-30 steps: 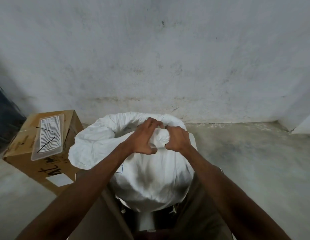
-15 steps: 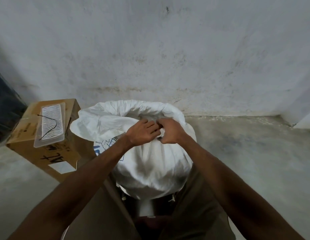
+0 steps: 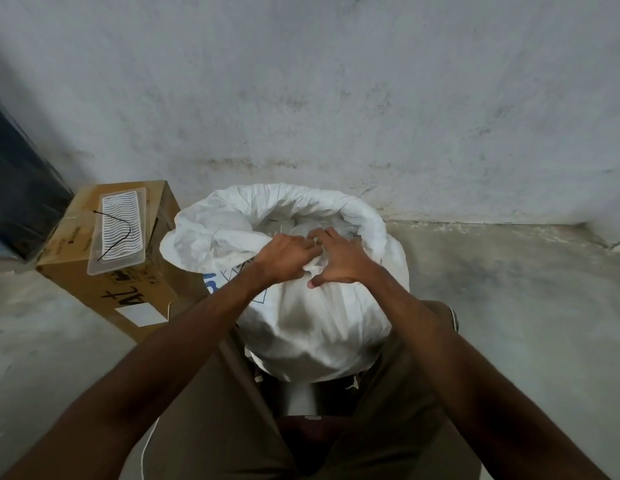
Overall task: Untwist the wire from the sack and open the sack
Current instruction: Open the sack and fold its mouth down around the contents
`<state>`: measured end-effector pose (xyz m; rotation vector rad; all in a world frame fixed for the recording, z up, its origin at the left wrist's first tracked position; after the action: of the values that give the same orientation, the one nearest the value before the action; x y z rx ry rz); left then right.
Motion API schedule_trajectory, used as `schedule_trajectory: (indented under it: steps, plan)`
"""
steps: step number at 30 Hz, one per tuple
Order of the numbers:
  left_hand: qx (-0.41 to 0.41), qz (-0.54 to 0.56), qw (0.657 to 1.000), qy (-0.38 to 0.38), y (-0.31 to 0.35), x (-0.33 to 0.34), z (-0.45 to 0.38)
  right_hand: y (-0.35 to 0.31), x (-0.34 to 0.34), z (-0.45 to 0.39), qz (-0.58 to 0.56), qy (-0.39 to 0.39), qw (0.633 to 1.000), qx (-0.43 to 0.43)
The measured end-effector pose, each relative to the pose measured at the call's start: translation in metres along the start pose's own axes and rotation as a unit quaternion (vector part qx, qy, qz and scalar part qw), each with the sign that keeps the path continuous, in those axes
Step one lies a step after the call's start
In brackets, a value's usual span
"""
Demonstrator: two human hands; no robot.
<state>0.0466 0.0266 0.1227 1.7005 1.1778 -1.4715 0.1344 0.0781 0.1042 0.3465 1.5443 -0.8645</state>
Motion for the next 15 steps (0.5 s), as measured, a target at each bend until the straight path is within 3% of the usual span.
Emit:
schedule_trajectory:
  steps: [2,3,6,8,10,13,15]
  plan:
    - [0.125,-0.058,0.986,0.097,0.019,-0.002,0.008,-0.004,0.0,-0.004,-0.033,-0.101,0.994,-0.011]
    - [0.144,-0.062,0.98,0.122,0.021,-0.003,0.011,-0.003,0.0,-0.005,-0.035,-0.114,0.993,-0.009]
    - [0.059,0.091,0.99,0.094,0.002,-0.004,0.012,0.007,-0.002,-0.004,-0.002,-0.04,0.999,0.025]
    - [-0.04,0.205,0.977,0.036,-0.023,-0.004,0.013,0.015,-0.004,0.004,0.039,0.043,0.996,0.067]
    - [-0.083,0.247,0.965,-0.032,-0.041,0.002,0.016,0.013,-0.002,0.014,0.096,0.131,0.984,0.074]
    - [-0.079,0.18,0.974,-0.11,-0.047,0.007,0.018,-0.001,0.009,0.023,0.144,0.221,0.964,0.03]
    - [-0.035,0.079,0.994,-0.071,-0.043,0.007,0.021,-0.005,0.017,0.016,0.131,0.165,0.977,0.024]
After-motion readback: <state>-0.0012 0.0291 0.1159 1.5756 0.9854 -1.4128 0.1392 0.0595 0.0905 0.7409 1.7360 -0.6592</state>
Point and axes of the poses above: each hand's wrist, its own z-axis away from the middle knuckle, its own x-axis out of the palm, y = z × x, the point moved 7 cm from there along -z, towards the middle knuckle, and after that the axes turned 4 degrees about z, right-handed, at the moved point
